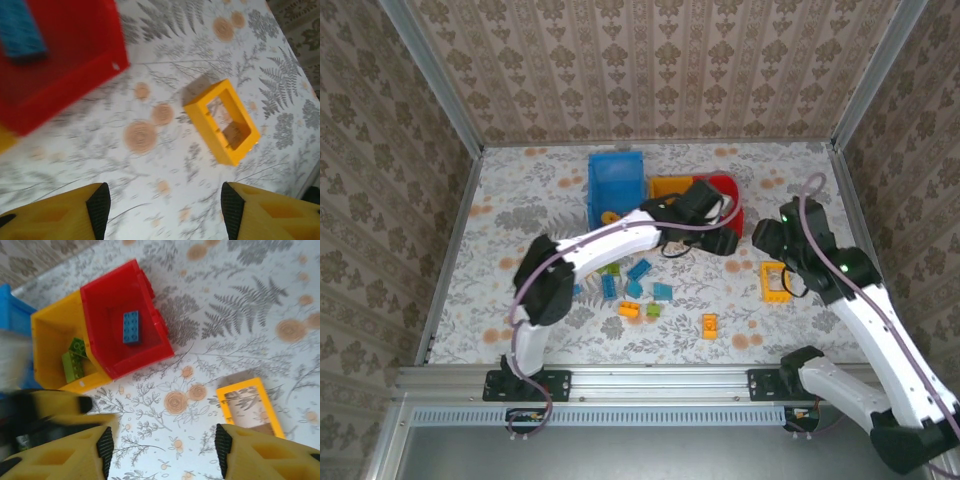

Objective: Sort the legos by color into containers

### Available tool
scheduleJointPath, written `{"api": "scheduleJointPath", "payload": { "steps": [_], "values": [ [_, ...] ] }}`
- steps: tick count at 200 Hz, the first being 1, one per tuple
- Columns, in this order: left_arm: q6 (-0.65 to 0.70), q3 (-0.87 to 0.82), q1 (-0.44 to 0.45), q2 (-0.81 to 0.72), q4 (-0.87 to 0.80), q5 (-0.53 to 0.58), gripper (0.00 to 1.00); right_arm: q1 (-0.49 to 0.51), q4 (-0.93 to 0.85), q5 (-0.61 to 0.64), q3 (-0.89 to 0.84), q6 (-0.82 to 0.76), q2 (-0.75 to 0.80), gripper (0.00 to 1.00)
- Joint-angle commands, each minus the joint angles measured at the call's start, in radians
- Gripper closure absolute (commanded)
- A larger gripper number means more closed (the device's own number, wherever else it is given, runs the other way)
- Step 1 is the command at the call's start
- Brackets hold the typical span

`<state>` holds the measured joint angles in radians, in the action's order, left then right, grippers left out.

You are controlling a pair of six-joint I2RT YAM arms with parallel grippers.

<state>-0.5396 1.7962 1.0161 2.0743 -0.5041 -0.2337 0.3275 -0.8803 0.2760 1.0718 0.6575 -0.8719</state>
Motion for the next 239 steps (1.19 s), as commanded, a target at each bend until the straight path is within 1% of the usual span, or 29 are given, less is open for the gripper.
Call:
{"api": "scheduleJointPath", "payload": {
  "steps": [1, 18, 42, 68, 94, 123, 149, 173, 212, 239],
  "values": [
    [-0.168, 0.118, 0.046, 0.111, -0.075, -0.099, 0.37, -0.003, -0.099, 0.079, 0.013, -0.069, 0.081, 0.37],
    [-0.235, 0.23, 0.071, 0.211, -0.095, -0.113, 0.37, -0.002, -0.125, 0.085, 0.021, -0.076, 0.132, 0.34],
    [-0.269, 0.378, 0.093, 0.321, -0.157, -0.095, 0.35, -0.003, -0.167, 0.078, 0.022, -0.07, 0.186, 0.33],
    [-0.356, 0.406, 0.093, 0.38, -0.15, -0.074, 0.35, -0.003, -0.196, 0.076, 0.018, -0.052, 0.241, 0.32],
    [-0.425, 0.412, 0.097, 0.42, -0.118, -0.076, 0.36, -0.004, -0.222, 0.069, 0.019, -0.038, 0.273, 0.32],
    [-0.437, 0.471, 0.114, 0.46, -0.083, -0.065, 0.36, -0.003, -0.244, 0.062, 0.012, -0.03, 0.299, 0.32],
    [-0.452, 0.543, 0.121, 0.51, -0.116, -0.061, 0.36, -0.003, -0.261, 0.06, -0.005, -0.023, 0.322, 0.32],
    [-0.48, 0.568, 0.121, 0.536, -0.161, -0.056, 0.43, -0.003, -0.265, 0.05, -0.018, -0.008, 0.332, 0.32],
    [-0.494, 0.584, 0.121, 0.558, -0.17, -0.047, 0.54, -0.004, -0.263, 0.053, -0.021, -0.002, 0.332, 0.32],
    [-0.491, 0.627, 0.123, 0.584, -0.21, -0.047, 0.56, -0.003, -0.266, 0.052, -0.027, 0.002, 0.332, 0.32]
  ]
}}
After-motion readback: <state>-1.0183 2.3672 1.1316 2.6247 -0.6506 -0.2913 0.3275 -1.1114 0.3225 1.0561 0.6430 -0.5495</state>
